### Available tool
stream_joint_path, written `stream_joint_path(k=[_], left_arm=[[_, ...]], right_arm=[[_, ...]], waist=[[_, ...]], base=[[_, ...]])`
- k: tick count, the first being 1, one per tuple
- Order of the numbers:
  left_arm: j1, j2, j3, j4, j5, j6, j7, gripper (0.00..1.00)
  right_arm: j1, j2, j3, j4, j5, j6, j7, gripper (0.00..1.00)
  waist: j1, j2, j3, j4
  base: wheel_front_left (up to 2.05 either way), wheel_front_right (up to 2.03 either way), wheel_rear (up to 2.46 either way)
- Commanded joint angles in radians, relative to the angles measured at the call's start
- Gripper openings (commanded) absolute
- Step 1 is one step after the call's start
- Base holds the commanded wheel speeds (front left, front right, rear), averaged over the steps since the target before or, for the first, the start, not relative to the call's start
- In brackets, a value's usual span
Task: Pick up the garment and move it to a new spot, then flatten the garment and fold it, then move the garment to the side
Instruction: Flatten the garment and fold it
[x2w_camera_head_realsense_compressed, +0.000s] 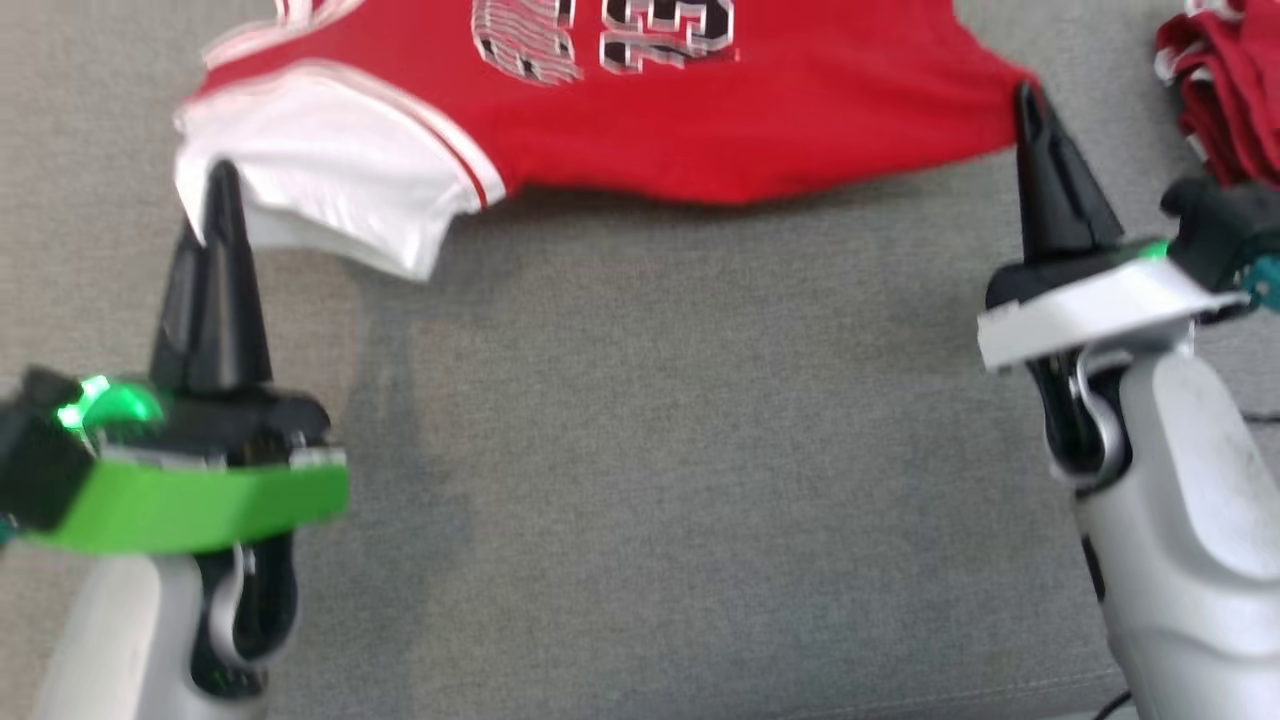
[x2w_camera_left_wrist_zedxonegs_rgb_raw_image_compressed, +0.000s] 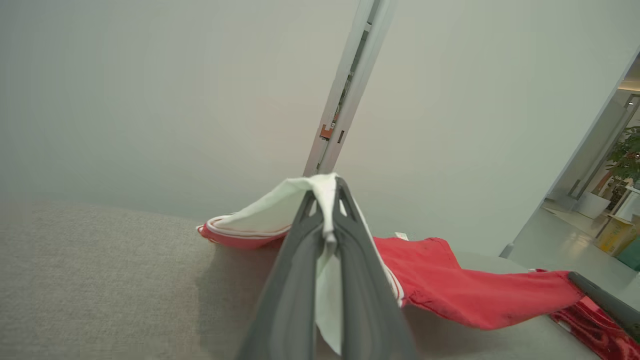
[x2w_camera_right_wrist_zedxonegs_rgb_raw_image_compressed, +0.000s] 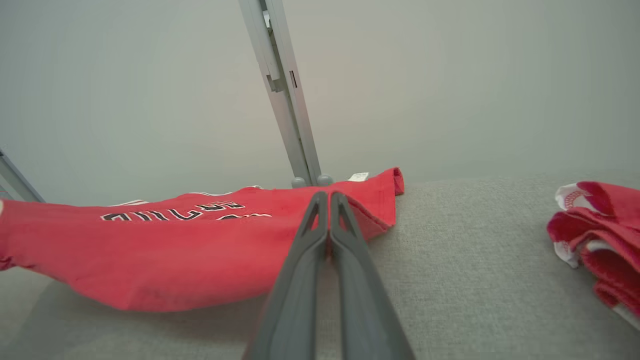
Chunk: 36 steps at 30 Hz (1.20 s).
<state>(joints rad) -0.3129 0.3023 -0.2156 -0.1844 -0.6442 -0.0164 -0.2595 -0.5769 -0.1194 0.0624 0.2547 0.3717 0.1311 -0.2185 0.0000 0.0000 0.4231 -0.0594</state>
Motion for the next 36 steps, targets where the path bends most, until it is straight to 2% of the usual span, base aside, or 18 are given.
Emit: stream_joint_path(k=[1, 6, 11, 17, 20, 25, 36], left_arm=[[0.051, -0.001, 0.004, -0.019, -0.007, 0.008, -0.006, 0.0], [0.232, -0.018, -0.001, -0.091, -0.023, 0.038, -0.005, 0.0], [0.363, -0.005, -0.014, -0.142, -0.034, 0.059, 0.01, 0.0], [0.464, 0.015, -0.022, -0.196, -0.039, 0.09, 0.046, 0.0], [0.493, 0.017, -0.031, -0.189, -0.042, 0.098, 0.062, 0.0], [0.476, 0.004, -0.052, -0.131, -0.057, 0.086, 0.072, 0.0], [0.378, -0.005, -0.04, 0.042, -0.09, 0.043, 0.061, 0.0]], right_arm=[[0.049, -0.005, -0.009, -0.028, 0.002, -0.001, 0.012, 0.0], [0.236, 0.008, -0.057, -0.152, -0.01, -0.001, 0.067, 0.0], [0.403, 0.032, -0.102, -0.276, -0.021, -0.001, 0.124, 0.0], [0.539, 0.056, -0.129, -0.415, -0.037, -0.001, 0.201, 0.0], [0.577, 0.063, -0.145, -0.443, -0.039, -0.001, 0.235, 0.0], [0.582, 0.067, -0.139, -0.396, -0.029, -0.001, 0.263, 0.0], [0.487, 0.067, -0.106, -0.152, -0.031, -0.001, 0.28, 0.0]], waist=[[0.0, 0.0, -0.107, 0.005], [0.0, 0.0, -0.199, 0.021], [0.0, 0.0, -0.271, 0.038], [0.0, 0.0, -0.303, 0.041], [0.0, 0.0, -0.302, 0.039], [0.0, 0.0, -0.282, 0.033], [0.0, 0.0, -0.226, 0.029]], base=[[0.0, 0.0, 0.0], [0.0, 0.0, 0.0], [0.0, 0.0, 0.0], [0.0, 0.0, 0.0], [0.0, 0.0, 0.0], [0.0, 0.0, 0.0], [0.0, 0.0, 0.0]])
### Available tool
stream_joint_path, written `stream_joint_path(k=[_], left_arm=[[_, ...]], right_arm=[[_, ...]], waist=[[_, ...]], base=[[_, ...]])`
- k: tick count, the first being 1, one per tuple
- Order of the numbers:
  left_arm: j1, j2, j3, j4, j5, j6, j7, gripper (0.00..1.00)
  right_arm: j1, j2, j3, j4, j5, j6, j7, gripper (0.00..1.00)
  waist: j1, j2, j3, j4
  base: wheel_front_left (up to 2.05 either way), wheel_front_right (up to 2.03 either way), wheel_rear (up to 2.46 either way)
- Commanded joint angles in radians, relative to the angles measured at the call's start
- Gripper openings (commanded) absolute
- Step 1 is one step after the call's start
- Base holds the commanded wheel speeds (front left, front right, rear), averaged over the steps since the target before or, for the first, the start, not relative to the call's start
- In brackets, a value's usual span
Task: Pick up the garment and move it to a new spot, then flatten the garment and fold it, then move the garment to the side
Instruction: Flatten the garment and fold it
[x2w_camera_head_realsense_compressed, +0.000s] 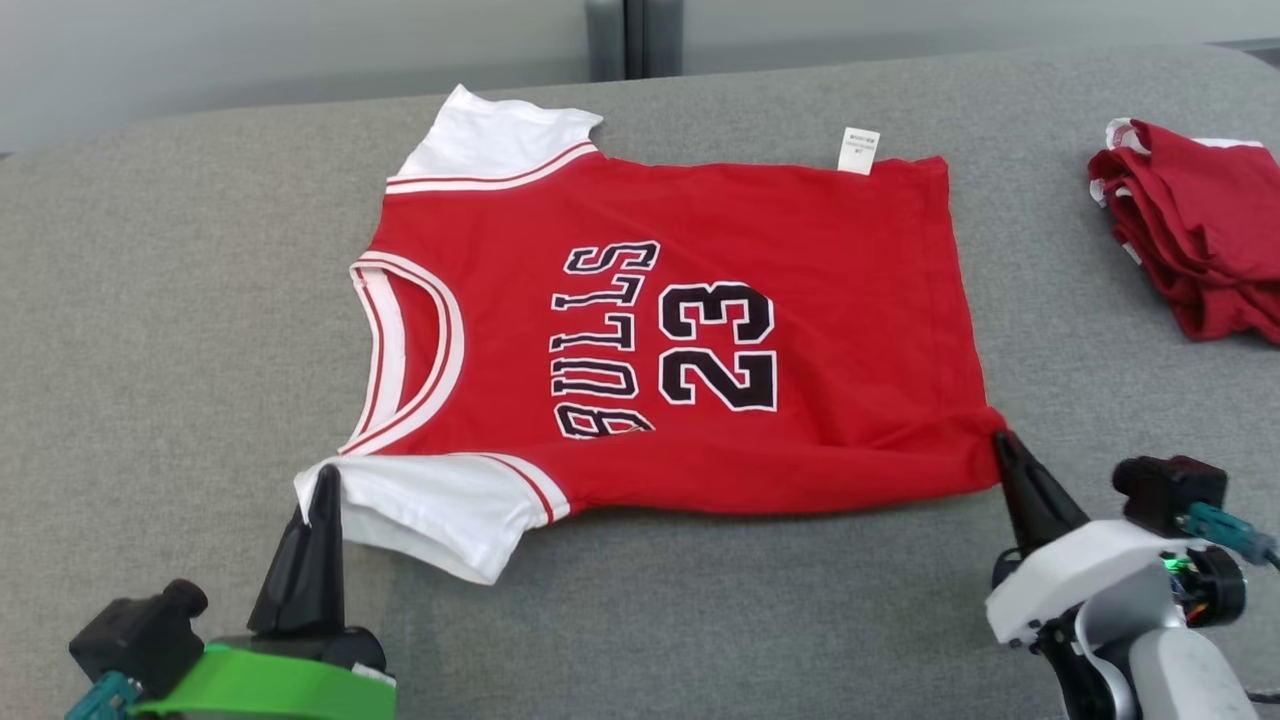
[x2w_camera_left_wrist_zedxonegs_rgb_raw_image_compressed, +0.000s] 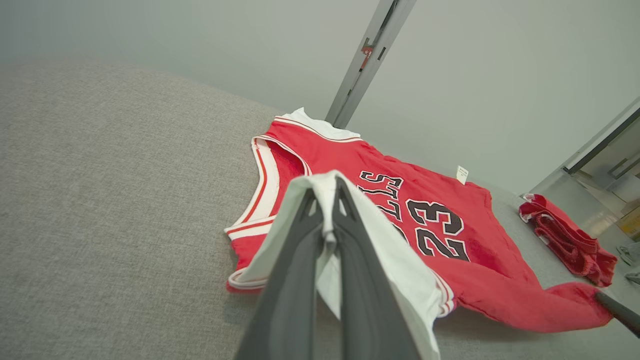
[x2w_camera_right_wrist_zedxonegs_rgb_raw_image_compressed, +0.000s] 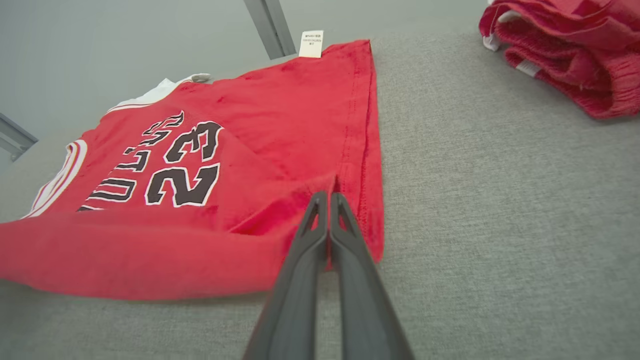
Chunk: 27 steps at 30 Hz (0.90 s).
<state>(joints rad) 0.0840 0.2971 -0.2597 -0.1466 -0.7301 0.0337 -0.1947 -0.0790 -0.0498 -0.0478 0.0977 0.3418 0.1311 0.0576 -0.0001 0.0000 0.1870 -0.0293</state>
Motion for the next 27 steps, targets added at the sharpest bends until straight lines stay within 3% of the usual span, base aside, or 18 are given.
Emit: stream_joint_path(k=[1, 11, 24, 25, 27], left_arm=[[-0.03, -0.002, 0.006, 0.016, -0.004, -0.008, -0.006, 0.0], [-0.19, -0.025, 0.003, 0.114, 0.011, -0.03, -0.019, 0.0], [-0.486, -0.085, -0.013, 0.395, 0.053, -0.066, -0.051, 0.0], [-0.503, -0.086, -0.011, 0.414, 0.064, -0.068, -0.054, 0.0], [-0.527, -0.093, -0.006, 0.446, 0.074, -0.074, -0.061, 0.0]], right_arm=[[-0.021, -0.002, 0.011, 0.018, -0.003, -0.001, 0.006, 0.0], [-0.118, -0.003, 0.023, 0.073, 0.009, -0.001, -0.001, 0.0], [-0.331, -0.003, 0.009, 0.251, 0.031, -0.001, -0.047, 0.0], [-0.343, -0.002, 0.012, 0.267, 0.032, -0.001, -0.056, 0.02], [-0.36, -0.003, 0.014, 0.289, 0.037, -0.001, -0.07, 0.18]], waist=[[0.0001, 0.0, 0.015, -0.003], [0.0001, 0.0, 0.063, -0.023], [0.0001, 0.0, 0.16, -0.046], [0.0001, 0.0, 0.165, -0.046], [0.0001, 0.0, 0.169, -0.046]], base=[[0.0, 0.0, 0.0], [0.0, 0.0, 0.0], [0.0, 0.0, 0.0], [0.0, 0.0, 0.0], [0.0, 0.0, 0.0]])
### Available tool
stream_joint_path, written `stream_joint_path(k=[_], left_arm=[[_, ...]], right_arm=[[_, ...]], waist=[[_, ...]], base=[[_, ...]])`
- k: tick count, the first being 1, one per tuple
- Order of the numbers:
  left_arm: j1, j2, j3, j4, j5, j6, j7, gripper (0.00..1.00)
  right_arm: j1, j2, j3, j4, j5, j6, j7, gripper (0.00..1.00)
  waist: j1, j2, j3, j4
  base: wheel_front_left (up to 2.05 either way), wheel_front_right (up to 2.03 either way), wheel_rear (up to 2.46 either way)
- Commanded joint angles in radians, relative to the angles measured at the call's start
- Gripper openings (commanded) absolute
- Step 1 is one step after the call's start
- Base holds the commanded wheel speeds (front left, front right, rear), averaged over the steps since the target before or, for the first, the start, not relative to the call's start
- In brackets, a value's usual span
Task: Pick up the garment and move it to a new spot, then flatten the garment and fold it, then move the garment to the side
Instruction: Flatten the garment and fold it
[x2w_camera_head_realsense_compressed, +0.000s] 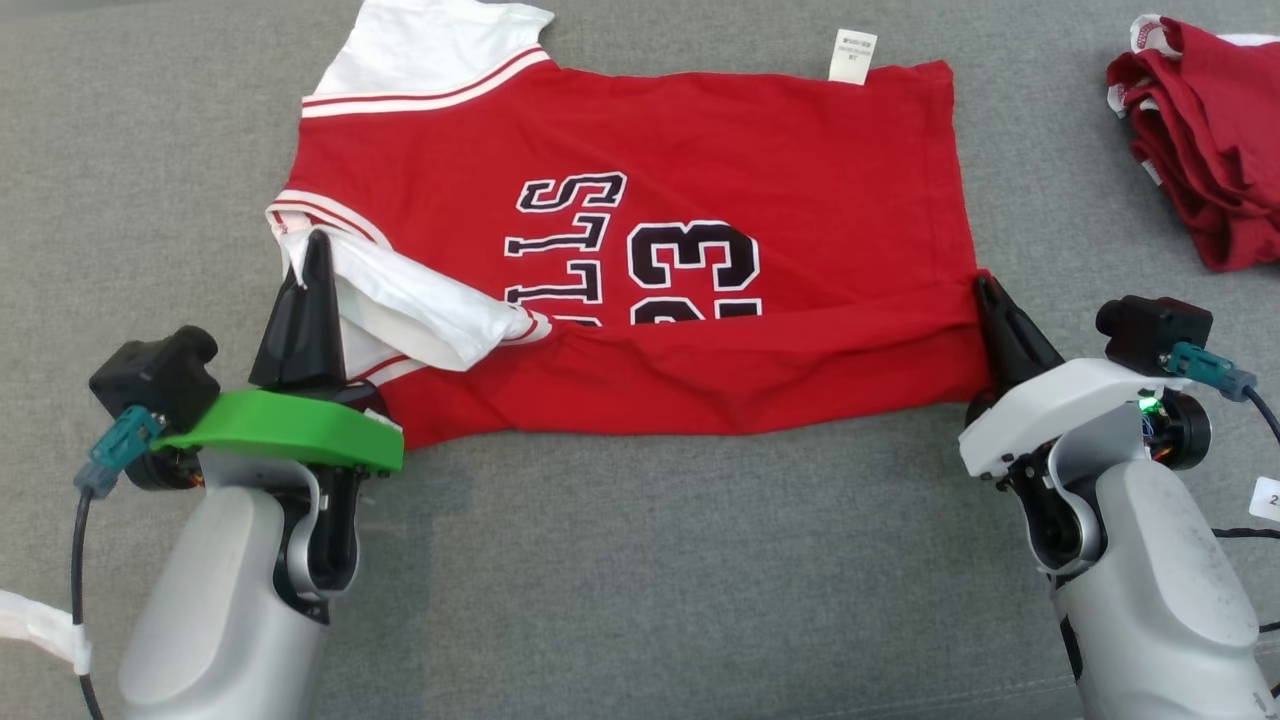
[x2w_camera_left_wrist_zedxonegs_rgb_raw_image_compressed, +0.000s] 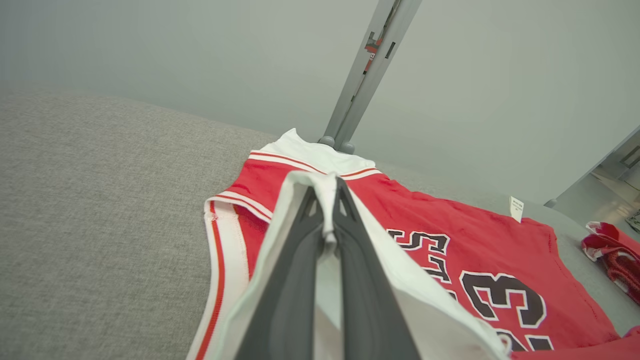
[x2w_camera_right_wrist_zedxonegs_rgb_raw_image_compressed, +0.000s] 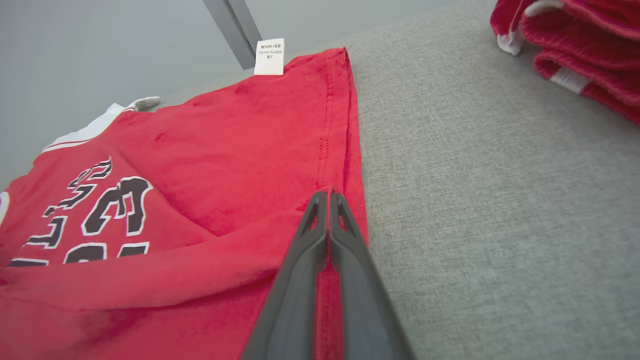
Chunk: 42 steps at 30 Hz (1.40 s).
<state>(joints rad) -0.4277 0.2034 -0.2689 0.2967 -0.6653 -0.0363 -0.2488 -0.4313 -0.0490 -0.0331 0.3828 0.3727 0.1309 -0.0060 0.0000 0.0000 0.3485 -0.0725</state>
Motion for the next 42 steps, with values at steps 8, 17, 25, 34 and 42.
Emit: stream_joint_path(k=[8, 17, 25, 34, 42], left_arm=[[-0.096, -0.025, 0.037, 0.098, 0.073, -0.028, -0.016, 1.0], [-0.01, -0.064, 0.109, 0.039, 0.147, -0.074, -0.016, 1.0], [0.184, -0.065, 0.135, 0.004, 0.116, -0.089, -0.014, 1.0], [0.302, -0.063, 0.16, 0.031, 0.005, -0.056, 0.159, 1.0], [0.244, -0.082, 0.186, 0.082, -0.084, -0.032, 0.256, 1.0]], right_arm=[[-0.031, -0.003, 0.004, 0.047, 0.001, -0.001, -0.124, 1.0], [0.055, -0.003, -0.037, -0.025, -0.069, -0.001, -0.21, 1.0], [0.194, -0.003, -0.016, -0.098, -0.078, -0.001, -0.186, 1.0], [0.267, -0.003, 0.015, -0.136, -0.071, -0.001, -0.145, 1.0], [0.242, -0.003, 0.031, -0.157, -0.087, -0.001, -0.108, 1.0]], waist=[[0.0, 0.0, -0.003, -0.01], [0.0, 0.0, -0.056, -0.015], [0.0, 0.0, -0.137, 0.002], [0.0, 0.0, -0.16, 0.008], [0.0, 0.0, -0.108, -0.021]], base=[[0.0, 0.0, 0.0], [0.0, 0.0, 0.0], [0.0, 0.0, 0.0], [0.0, 0.0, 0.0], [0.0, 0.0, 0.0]])
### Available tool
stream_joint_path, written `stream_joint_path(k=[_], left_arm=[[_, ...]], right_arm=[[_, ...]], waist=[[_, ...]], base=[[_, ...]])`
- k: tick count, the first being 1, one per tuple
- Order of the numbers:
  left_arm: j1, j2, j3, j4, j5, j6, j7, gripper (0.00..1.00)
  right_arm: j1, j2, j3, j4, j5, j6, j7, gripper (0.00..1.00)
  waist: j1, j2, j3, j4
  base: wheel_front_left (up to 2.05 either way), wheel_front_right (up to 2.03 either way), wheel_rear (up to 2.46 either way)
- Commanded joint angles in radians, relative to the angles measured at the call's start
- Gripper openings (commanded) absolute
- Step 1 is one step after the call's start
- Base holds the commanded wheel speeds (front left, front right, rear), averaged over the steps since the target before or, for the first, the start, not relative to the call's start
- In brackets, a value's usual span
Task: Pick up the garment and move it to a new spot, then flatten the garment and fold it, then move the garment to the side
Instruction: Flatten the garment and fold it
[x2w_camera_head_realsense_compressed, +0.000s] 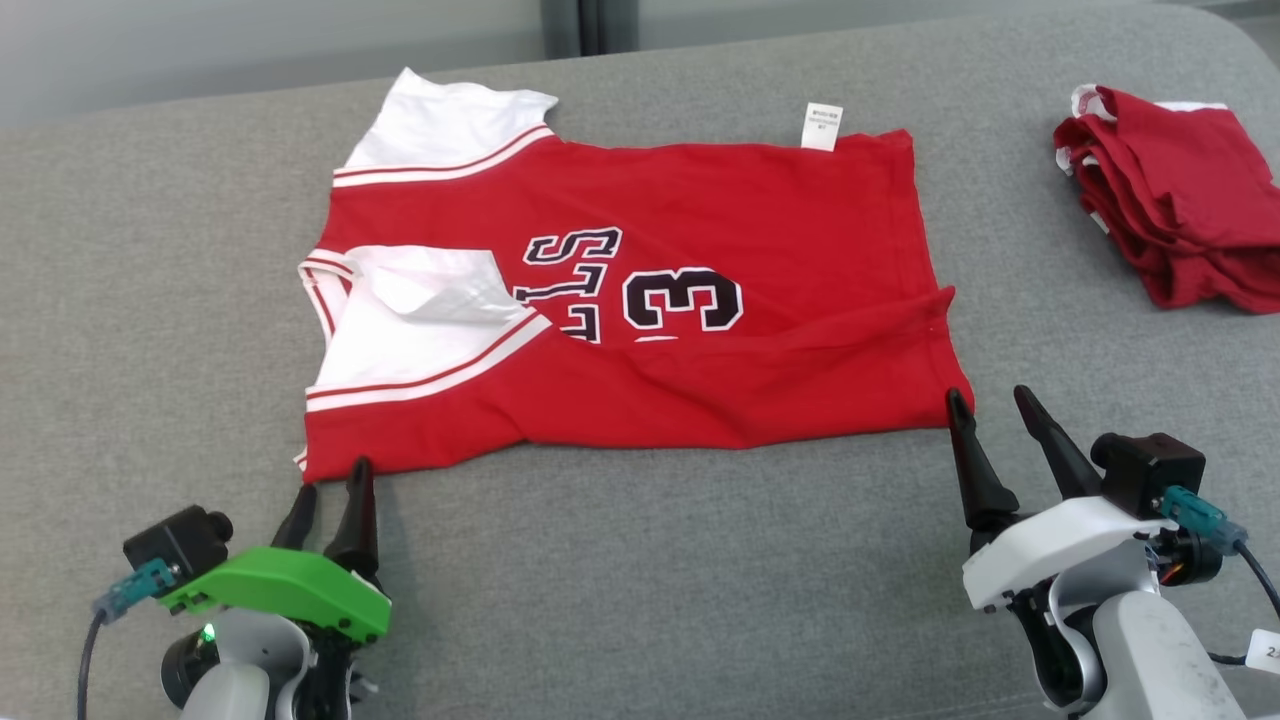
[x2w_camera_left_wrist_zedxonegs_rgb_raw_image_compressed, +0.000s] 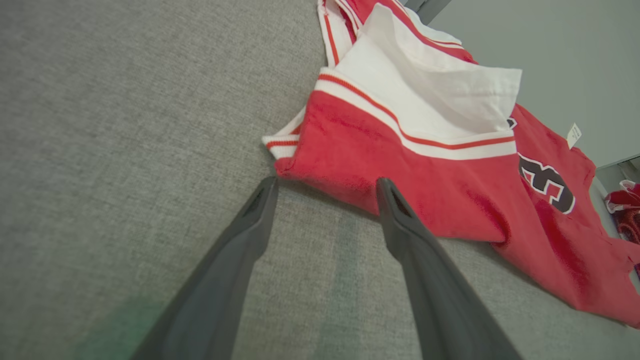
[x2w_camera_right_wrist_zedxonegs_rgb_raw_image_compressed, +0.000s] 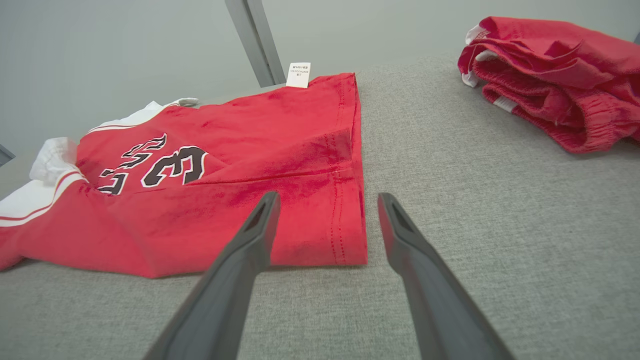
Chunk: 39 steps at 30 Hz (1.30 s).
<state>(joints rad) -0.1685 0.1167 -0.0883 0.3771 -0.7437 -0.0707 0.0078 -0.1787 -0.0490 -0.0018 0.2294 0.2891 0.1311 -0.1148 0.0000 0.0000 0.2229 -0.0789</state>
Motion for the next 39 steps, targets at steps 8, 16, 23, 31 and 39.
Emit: stream_joint_path(k=[8, 16, 23, 31, 39], left_arm=[[-0.085, 0.006, 0.031, 0.028, -0.031, -0.01, -0.04, 0.02], [-0.097, 0.025, 0.016, -0.025, -0.009, -0.026, -0.082, 0.0], [-0.095, 0.011, -0.008, -0.091, -0.014, -0.036, -0.108, 0.0], [-0.084, 0.015, -0.011, -0.147, -0.017, -0.036, -0.132, 0.0], [-0.022, 0.021, -0.013, -0.247, -0.028, -0.02, -0.112, 0.0]], right_arm=[[-0.035, -0.003, -0.013, 0.025, 0.001, -0.001, 0.021, 1.0], [-0.103, -0.003, -0.014, 0.116, 0.045, -0.001, 0.056, 1.0], [-0.167, -0.004, 0.014, 0.224, 0.075, -0.001, 0.112, 0.8], [-0.238, -0.004, 0.0, 0.258, 0.11, -0.001, 0.104, 0.0], [-0.204, -0.004, -0.079, 0.139, 0.089, -0.001, 0.16, 0.0]], waist=[[0.0, 0.0, 0.06, -0.035], [0.0, 0.0, 0.078, -0.015], [0.0, 0.0, 0.079, 0.014], [0.0, 0.0, 0.043, 0.021], [0.0, 0.0, -0.014, 0.022]], base=[[0.0, 0.0, 0.0], [0.0, 0.0, 0.0], [0.0, 0.0, 0.0], [0.0, 0.0, 0.0], [0.0, 0.0, 0.0]])
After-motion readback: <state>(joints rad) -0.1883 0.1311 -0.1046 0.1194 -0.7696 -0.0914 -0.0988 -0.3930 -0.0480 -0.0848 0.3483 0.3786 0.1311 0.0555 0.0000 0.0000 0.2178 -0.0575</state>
